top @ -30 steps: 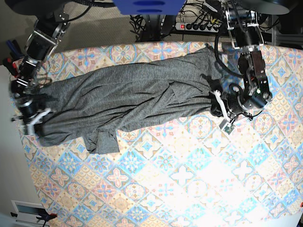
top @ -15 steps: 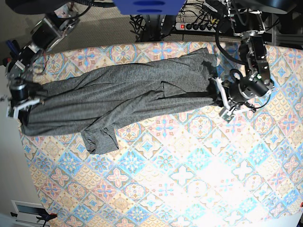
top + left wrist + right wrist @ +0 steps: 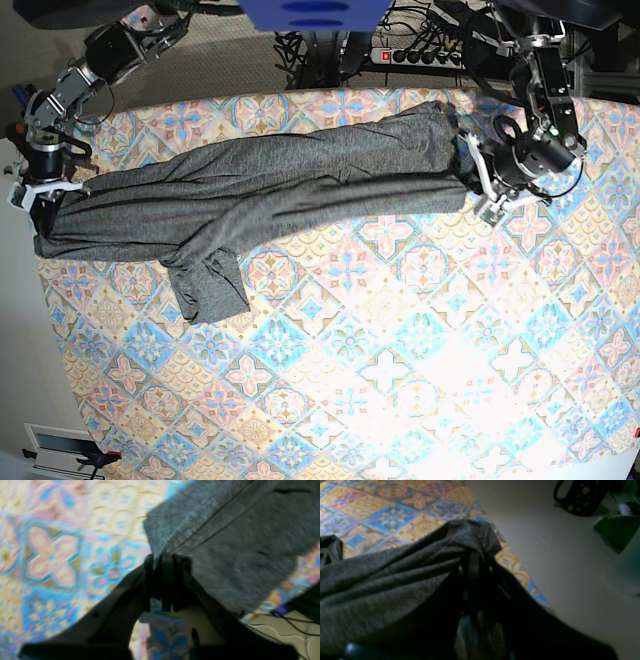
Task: Layout the t-shirt on the table in an organized manner, then fold the t-shirt properly
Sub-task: 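Stretch the shirt lengthwise with both grippers, lifting its ends, then release the shirt end with the left gripper and raise it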
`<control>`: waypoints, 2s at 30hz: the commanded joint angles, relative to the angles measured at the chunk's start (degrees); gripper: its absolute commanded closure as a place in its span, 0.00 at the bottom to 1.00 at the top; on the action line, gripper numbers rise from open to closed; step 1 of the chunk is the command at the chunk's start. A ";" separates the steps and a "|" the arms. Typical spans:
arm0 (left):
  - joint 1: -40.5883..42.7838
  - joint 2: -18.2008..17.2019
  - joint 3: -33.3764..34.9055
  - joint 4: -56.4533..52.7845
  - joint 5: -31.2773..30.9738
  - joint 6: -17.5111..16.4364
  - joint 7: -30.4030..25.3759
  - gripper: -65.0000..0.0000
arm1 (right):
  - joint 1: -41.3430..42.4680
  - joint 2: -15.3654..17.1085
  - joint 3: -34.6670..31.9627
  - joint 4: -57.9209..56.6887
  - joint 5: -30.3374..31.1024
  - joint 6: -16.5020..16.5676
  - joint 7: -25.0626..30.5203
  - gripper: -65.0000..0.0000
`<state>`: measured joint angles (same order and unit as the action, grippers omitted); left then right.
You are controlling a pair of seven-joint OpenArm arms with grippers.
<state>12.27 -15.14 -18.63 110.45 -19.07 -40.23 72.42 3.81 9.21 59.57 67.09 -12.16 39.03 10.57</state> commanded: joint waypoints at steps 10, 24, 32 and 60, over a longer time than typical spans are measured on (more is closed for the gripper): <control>2.80 -0.73 0.04 0.89 0.56 0.23 -0.91 0.93 | 0.54 1.20 0.25 -7.00 4.65 -0.21 1.87 1.00; 3.60 -2.05 2.15 -5.09 11.47 0.23 -6.97 0.92 | 0.54 1.47 0.25 -16.94 4.65 -0.21 1.87 1.00; 2.19 3.49 1.97 -5.79 21.58 0.23 -7.41 0.65 | 0.36 1.38 0.17 -16.41 4.56 -0.30 1.78 0.74; 0.87 11.75 -4.71 2.73 8.65 0.23 -14.97 0.42 | -4.12 1.20 -2.21 8.91 2.62 -0.21 1.78 0.62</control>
<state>13.63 -3.01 -23.09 112.09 -9.74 -40.10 58.61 -0.97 9.39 57.45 74.76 -10.52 38.76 10.76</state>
